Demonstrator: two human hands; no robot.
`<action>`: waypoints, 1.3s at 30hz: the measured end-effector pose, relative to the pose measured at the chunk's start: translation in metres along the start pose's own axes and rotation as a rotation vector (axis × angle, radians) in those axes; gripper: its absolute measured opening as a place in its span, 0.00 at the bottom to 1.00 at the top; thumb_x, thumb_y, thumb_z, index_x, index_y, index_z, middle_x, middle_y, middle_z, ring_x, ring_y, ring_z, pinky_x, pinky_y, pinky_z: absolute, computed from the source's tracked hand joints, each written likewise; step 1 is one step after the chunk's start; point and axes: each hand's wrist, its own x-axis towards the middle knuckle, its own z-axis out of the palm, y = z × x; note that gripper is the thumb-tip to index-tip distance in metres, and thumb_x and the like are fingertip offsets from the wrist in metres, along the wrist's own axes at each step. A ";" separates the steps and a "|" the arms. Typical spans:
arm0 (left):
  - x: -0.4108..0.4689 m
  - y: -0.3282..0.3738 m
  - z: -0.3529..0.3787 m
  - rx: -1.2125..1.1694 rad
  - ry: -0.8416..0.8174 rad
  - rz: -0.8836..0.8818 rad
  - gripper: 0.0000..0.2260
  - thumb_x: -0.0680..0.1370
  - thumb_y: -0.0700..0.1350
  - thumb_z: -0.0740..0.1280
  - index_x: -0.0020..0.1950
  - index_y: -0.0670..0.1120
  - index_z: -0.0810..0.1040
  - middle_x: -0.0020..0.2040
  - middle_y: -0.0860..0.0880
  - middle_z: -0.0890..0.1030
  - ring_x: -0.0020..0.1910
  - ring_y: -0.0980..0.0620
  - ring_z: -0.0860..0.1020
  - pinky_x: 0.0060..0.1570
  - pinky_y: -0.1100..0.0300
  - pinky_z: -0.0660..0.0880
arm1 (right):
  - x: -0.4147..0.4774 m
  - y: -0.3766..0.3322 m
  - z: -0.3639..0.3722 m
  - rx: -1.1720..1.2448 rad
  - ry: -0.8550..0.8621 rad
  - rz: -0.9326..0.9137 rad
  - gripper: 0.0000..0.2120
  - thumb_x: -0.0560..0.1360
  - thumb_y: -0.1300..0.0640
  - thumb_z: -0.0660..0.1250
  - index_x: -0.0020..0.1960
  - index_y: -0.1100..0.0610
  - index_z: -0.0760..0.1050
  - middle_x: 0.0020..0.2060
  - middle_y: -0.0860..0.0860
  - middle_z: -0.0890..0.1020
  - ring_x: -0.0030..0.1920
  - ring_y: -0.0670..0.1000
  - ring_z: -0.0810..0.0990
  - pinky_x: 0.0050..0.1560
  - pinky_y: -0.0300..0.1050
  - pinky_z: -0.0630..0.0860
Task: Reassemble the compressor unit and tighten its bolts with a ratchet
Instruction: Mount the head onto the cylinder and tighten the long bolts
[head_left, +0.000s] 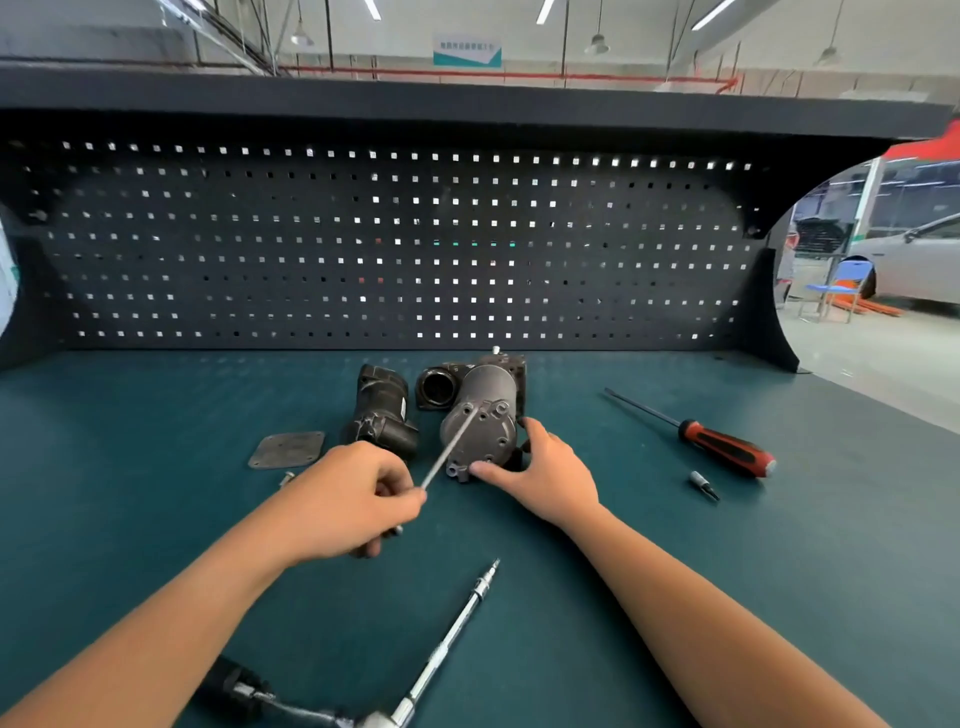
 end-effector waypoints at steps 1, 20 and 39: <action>0.002 -0.001 0.003 -0.022 0.018 -0.005 0.11 0.75 0.46 0.66 0.34 0.44 0.75 0.22 0.55 0.75 0.20 0.57 0.74 0.21 0.67 0.67 | 0.003 -0.001 0.002 -0.018 -0.018 0.009 0.42 0.64 0.30 0.67 0.69 0.53 0.62 0.61 0.52 0.74 0.63 0.54 0.72 0.54 0.48 0.71; 0.003 -0.004 0.023 -0.059 0.032 0.002 0.12 0.75 0.47 0.66 0.31 0.48 0.74 0.23 0.57 0.75 0.19 0.58 0.71 0.23 0.68 0.66 | 0.021 0.003 0.008 0.225 -0.004 -0.022 0.44 0.63 0.40 0.75 0.71 0.57 0.63 0.52 0.54 0.80 0.55 0.54 0.77 0.53 0.46 0.74; 0.002 0.015 0.038 -0.056 0.072 0.010 0.12 0.76 0.44 0.65 0.32 0.43 0.75 0.22 0.54 0.73 0.20 0.58 0.67 0.22 0.70 0.61 | 0.018 0.000 0.008 0.095 0.023 -0.042 0.44 0.64 0.35 0.72 0.71 0.56 0.62 0.50 0.54 0.80 0.54 0.56 0.78 0.47 0.48 0.74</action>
